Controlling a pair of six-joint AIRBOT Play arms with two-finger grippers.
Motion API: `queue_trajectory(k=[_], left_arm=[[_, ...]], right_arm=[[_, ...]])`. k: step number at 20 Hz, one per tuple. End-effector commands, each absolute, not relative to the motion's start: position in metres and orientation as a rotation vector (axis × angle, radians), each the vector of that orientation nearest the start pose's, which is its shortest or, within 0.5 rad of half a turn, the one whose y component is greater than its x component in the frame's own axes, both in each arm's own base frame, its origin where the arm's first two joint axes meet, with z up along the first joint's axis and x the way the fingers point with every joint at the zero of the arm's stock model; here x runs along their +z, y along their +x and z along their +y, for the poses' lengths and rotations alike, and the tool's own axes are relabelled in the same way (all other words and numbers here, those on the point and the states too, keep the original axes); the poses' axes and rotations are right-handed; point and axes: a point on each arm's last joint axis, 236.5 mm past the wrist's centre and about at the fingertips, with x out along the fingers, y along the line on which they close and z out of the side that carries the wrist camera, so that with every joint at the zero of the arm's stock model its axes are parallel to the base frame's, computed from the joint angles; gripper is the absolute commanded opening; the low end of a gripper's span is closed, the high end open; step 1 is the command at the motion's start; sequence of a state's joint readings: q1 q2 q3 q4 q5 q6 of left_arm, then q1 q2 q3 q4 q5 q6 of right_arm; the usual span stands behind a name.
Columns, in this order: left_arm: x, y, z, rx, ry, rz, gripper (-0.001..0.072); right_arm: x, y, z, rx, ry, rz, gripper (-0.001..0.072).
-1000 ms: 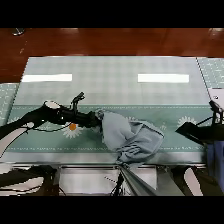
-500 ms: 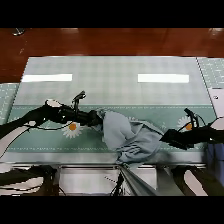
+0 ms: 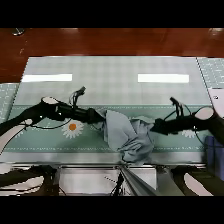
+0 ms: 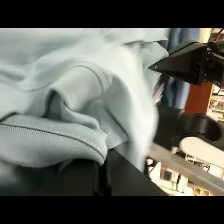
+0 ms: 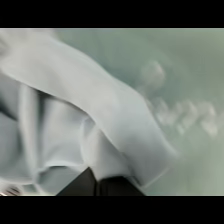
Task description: Fold the shirts.
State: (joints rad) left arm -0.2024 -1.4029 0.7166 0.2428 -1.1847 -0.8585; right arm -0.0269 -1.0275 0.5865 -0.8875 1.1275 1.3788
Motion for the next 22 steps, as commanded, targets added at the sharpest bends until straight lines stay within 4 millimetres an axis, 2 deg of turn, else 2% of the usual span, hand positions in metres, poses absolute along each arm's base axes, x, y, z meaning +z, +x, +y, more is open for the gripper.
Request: queue_trajectory(k=[1,2,3,4,5,6,7,9,10,12,13,15,17,19,22], left_arm=[[0.078,0.324,-0.247,-1.022,-0.806,1.085,0.0025],[0.123,0.349,-0.232,-1.003,-0.784,0.947,0.0025],[0.176,0.368,-0.220,-0.990,-0.766,0.800,0.0025],[0.235,0.378,-0.208,-0.986,-0.719,0.653,0.0025],[0.292,0.378,-0.197,-0.986,-0.648,0.519,0.0025],[0.337,0.372,-0.186,-0.960,-0.571,0.424,0.0025],[0.374,0.365,-0.172,-0.896,-0.481,0.350,0.0025],[0.435,0.341,-0.134,-0.695,-0.312,0.227,0.0025],[0.463,0.323,-0.121,-0.624,-0.268,0.163,0.0025],[0.514,0.274,-0.110,-0.548,-0.155,0.009,0.0025],[0.531,0.248,-0.108,-0.515,-0.106,-0.052,0.0025],[0.542,0.210,-0.098,-0.425,-0.019,-0.112,0.0025],[0.525,0.183,-0.084,-0.332,0.040,-0.056,0.0026],[0.488,0.169,-0.078,-0.296,0.071,0.087,0.0026],[0.420,0.170,-0.080,-0.322,0.016,0.347,0.0026]], right_arm=[[0.062,0.324,0.126,0.443,0.434,1.185,0.0022],[0.121,0.354,0.120,0.430,0.390,1.035,0.0022],[0.194,0.379,0.113,0.416,0.358,0.847,0.0022],[0.265,0.390,0.109,0.418,0.324,0.673,0.0022],[0.334,0.386,0.105,0.417,0.280,0.513,0.0022],[0.387,0.372,0.100,0.411,0.233,0.402,0.0022],[0.432,0.349,0.097,0.409,0.183,0.310,0.0022],[0.487,0.300,0.094,0.406,0.113,0.195,0.0022],[0.503,0.278,0.095,0.412,0.095,0.146,0.0022],[0.521,0.236,0.093,0.405,0.049,0.072,0.0022],[0.525,0.218,0.089,0.387,0.032,0.045,0.0022],[0.527,0.189,0.079,0.338,0.007,0.009,0.0022],[0.521,0.168,0.073,0.310,-0.010,0.014,0.0022],[0.505,0.159,0.073,0.311,-0.015,0.060,0.0022],[0.463,0.165,0.075,0.321,0.008,0.210,0.0023]])
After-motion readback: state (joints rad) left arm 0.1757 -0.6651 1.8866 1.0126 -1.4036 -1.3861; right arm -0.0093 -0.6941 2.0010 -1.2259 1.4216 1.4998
